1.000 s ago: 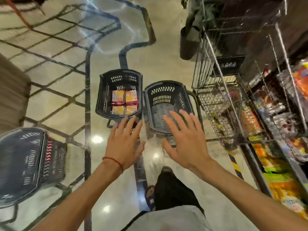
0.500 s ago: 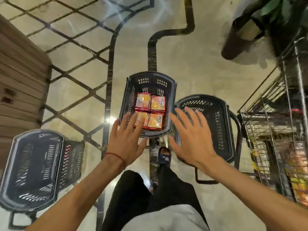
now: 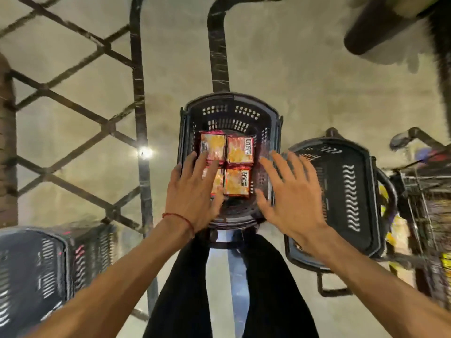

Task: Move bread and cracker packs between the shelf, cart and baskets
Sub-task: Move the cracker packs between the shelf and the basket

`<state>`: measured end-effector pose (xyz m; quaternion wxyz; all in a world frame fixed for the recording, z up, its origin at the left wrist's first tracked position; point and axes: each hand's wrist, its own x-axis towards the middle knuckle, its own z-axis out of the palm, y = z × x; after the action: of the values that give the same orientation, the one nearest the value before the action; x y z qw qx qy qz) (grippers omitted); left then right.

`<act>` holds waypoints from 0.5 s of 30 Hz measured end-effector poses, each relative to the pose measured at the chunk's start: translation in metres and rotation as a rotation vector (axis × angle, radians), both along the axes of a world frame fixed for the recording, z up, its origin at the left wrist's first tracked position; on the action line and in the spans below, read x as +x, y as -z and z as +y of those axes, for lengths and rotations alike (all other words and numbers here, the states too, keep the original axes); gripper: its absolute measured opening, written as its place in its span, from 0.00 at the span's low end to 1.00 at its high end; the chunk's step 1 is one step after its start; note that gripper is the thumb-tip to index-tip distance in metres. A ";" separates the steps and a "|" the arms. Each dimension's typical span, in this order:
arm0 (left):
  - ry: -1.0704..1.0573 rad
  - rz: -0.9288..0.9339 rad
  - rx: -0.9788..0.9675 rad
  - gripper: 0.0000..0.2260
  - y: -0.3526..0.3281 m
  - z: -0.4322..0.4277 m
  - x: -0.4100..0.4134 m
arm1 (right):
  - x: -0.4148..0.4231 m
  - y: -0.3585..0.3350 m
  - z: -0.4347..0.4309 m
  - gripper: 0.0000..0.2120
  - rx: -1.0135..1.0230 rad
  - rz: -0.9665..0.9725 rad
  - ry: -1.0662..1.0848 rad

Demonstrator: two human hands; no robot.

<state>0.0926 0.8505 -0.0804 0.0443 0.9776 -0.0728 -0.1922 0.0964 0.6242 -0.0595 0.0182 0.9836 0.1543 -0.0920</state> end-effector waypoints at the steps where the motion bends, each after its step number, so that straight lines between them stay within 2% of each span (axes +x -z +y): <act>1: 0.015 -0.002 -0.004 0.31 0.015 0.002 0.009 | 0.007 0.015 0.002 0.33 -0.014 0.019 0.006; 9: -0.017 0.059 -0.047 0.33 0.154 -0.001 0.061 | 0.061 0.158 0.001 0.31 0.012 0.073 -0.001; 15: -0.013 0.083 -0.036 0.31 0.249 -0.007 0.083 | 0.087 0.255 -0.007 0.33 -0.055 0.157 -0.034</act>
<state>0.1754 0.8437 -0.3292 0.0663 0.9683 -0.0683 -0.2308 0.1833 0.6168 -0.3141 0.0345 0.9696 0.1695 -0.1729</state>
